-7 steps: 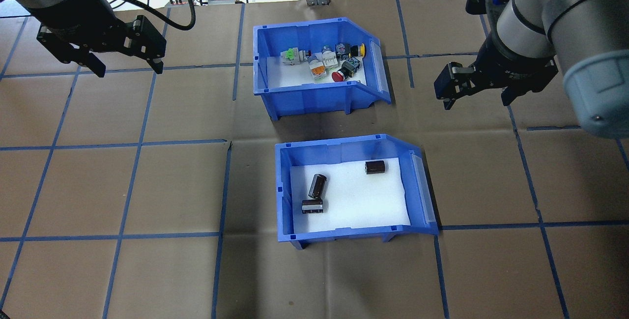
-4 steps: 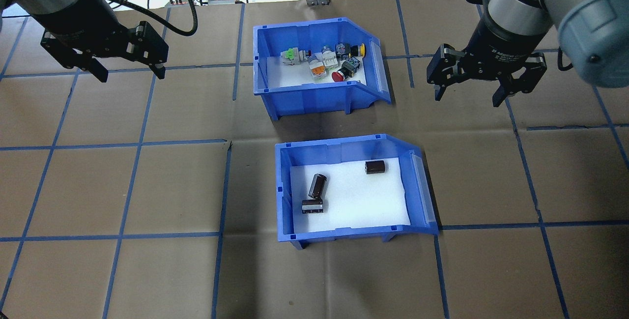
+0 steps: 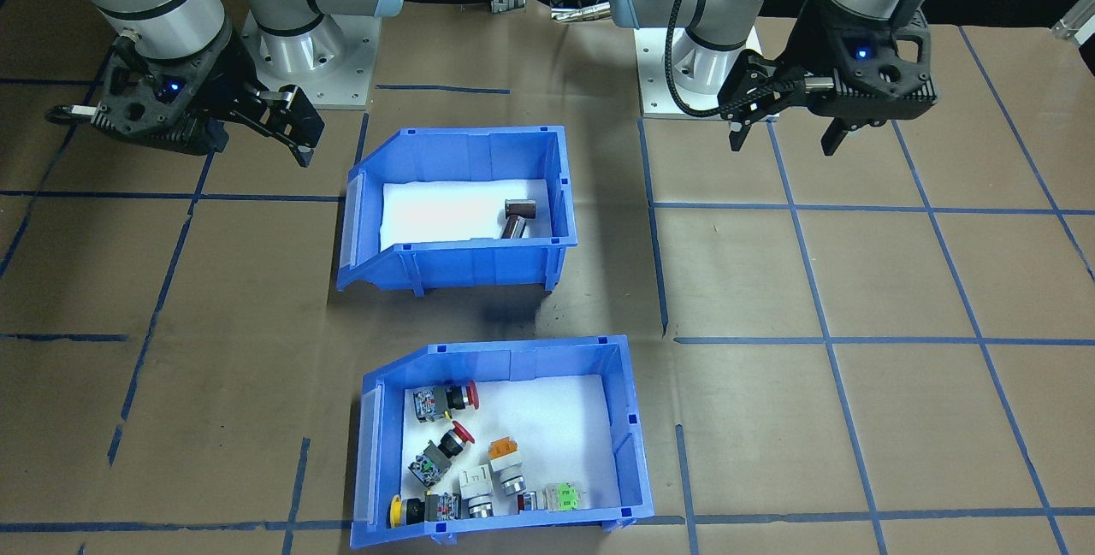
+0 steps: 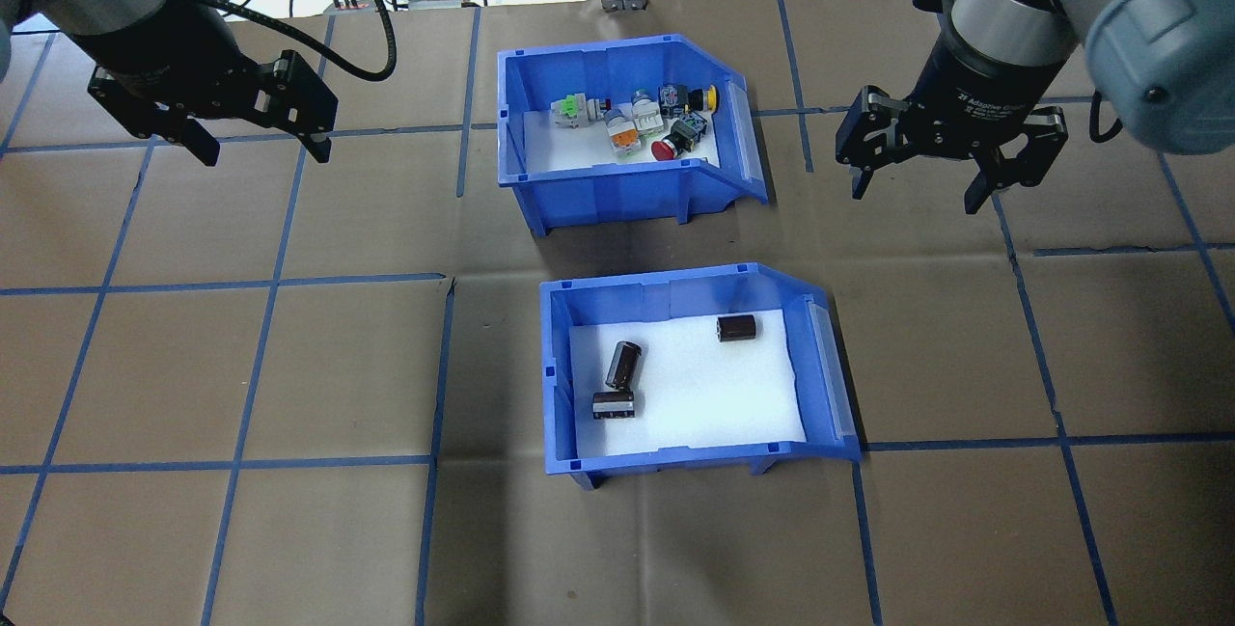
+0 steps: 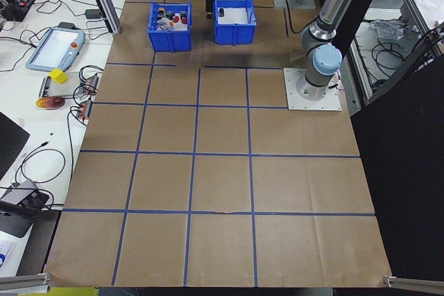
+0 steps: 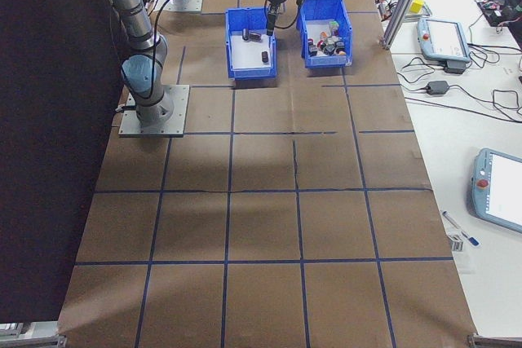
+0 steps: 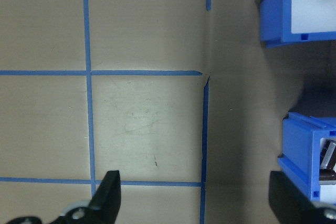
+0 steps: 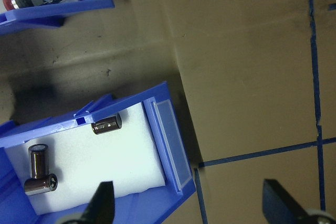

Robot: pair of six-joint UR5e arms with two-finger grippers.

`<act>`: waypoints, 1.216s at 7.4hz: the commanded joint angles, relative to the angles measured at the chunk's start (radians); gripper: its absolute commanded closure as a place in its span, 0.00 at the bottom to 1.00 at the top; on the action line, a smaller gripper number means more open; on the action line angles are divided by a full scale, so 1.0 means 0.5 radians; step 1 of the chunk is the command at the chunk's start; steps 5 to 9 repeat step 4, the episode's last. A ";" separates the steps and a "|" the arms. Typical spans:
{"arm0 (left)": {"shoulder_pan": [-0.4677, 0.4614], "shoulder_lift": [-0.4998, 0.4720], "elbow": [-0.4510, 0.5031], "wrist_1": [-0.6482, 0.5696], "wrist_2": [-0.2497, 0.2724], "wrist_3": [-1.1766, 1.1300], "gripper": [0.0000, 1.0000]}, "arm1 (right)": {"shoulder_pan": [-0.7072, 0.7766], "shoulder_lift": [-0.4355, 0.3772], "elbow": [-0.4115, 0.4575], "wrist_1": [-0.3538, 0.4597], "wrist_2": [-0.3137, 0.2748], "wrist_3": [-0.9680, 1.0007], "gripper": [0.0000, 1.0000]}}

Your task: Place button box in front

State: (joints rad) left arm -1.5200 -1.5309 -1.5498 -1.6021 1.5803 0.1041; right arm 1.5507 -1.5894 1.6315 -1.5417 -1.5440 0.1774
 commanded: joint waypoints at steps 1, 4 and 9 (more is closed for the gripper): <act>-0.055 0.021 -0.030 0.001 0.002 0.004 0.01 | 0.000 -0.003 -0.005 -0.012 -0.005 -0.008 0.00; -0.052 0.028 -0.042 0.032 0.009 0.004 0.01 | -0.003 -0.003 -0.008 -0.015 -0.005 -0.020 0.00; -0.052 0.028 -0.042 0.032 0.009 0.004 0.01 | -0.003 -0.003 -0.008 -0.015 -0.005 -0.020 0.00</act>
